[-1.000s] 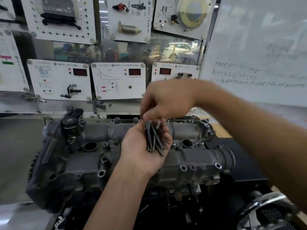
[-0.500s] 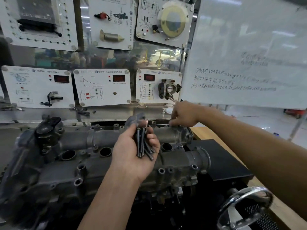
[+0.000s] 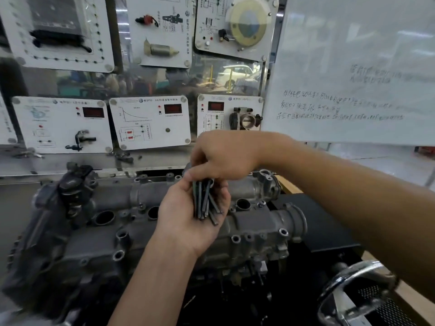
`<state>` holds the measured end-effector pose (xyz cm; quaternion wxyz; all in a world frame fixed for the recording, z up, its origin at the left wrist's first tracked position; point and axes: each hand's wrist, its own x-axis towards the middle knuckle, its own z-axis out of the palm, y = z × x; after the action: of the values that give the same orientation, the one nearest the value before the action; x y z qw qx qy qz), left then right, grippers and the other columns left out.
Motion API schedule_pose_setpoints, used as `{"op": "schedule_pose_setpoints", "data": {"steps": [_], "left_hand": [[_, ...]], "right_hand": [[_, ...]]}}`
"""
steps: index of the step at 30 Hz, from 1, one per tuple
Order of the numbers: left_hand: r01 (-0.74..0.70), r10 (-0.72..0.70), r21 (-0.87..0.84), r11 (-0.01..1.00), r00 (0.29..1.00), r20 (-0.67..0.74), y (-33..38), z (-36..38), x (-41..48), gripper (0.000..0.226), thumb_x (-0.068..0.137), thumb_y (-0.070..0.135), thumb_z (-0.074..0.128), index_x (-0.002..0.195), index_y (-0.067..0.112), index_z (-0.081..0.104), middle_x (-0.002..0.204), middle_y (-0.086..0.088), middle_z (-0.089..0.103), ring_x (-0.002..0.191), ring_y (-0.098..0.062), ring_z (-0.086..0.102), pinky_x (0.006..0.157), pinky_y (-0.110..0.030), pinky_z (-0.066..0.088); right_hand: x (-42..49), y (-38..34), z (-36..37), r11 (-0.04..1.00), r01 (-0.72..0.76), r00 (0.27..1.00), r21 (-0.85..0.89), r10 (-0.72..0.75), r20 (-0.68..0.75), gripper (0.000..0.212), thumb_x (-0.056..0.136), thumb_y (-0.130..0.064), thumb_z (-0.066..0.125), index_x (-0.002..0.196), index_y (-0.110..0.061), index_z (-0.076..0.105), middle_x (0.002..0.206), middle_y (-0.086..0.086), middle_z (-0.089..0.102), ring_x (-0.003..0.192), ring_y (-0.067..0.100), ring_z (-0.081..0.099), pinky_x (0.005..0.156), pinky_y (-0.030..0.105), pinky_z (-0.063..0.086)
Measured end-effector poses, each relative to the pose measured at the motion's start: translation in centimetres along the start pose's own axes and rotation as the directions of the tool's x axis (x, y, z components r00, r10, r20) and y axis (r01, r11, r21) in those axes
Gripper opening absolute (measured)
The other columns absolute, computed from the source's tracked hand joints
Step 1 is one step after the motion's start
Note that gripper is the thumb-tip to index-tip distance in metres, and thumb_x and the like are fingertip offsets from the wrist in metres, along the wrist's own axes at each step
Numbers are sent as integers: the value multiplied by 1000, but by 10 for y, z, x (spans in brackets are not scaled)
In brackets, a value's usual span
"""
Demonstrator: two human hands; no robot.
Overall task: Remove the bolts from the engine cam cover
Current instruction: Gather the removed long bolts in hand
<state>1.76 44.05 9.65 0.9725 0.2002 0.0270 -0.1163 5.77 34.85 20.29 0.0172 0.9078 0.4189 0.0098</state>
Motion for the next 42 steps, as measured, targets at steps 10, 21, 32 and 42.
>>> {"op": "schedule_pose_setpoints", "data": {"steps": [10, 21, 32, 42], "left_hand": [[-180, 180, 15, 984, 982, -56, 43, -9, -20, 37, 102, 27, 35, 88, 9, 64, 74, -7, 58, 59, -13, 53, 49, -17, 47], [-150, 152, 24, 988, 979, -138, 37, -16, -13, 37, 101, 32, 37, 95, 9, 65, 74, -7, 58, 57, -14, 52, 46, -18, 47], [-207, 202, -35, 978, 972, -120, 43, -13, -24, 33, 103, 17, 30, 102, 10, 62, 82, -6, 66, 64, -16, 61, 53, -22, 51], [-307, 298, -16, 952, 934, -195, 81, -15, -36, 31, 104, 22, 30, 92, 12, 57, 70, -5, 56, 60, -13, 52, 52, -21, 44]], "right_hand": [[1, 14, 22, 990, -125, 985, 72, 132, -108, 29, 85, -41, 72, 63, -25, 63, 52, -16, 58, 49, -6, 52, 60, 17, 42], [-2, 15, 58, 964, -188, 981, -186, 195, 20, 17, 82, -14, 67, 66, -14, 60, 64, -1, 59, 65, 22, 62, 53, 25, 50], [32, -48, 4, 984, 178, 973, -13, -178, -150, 17, 89, -30, 71, 101, -21, 78, 90, -13, 72, 77, 1, 60, 82, 25, 52], [45, -15, 32, 979, 15, 994, 201, 7, -110, 16, 87, -27, 71, 93, -14, 78, 84, -6, 73, 72, 6, 65, 74, 29, 55]]}}
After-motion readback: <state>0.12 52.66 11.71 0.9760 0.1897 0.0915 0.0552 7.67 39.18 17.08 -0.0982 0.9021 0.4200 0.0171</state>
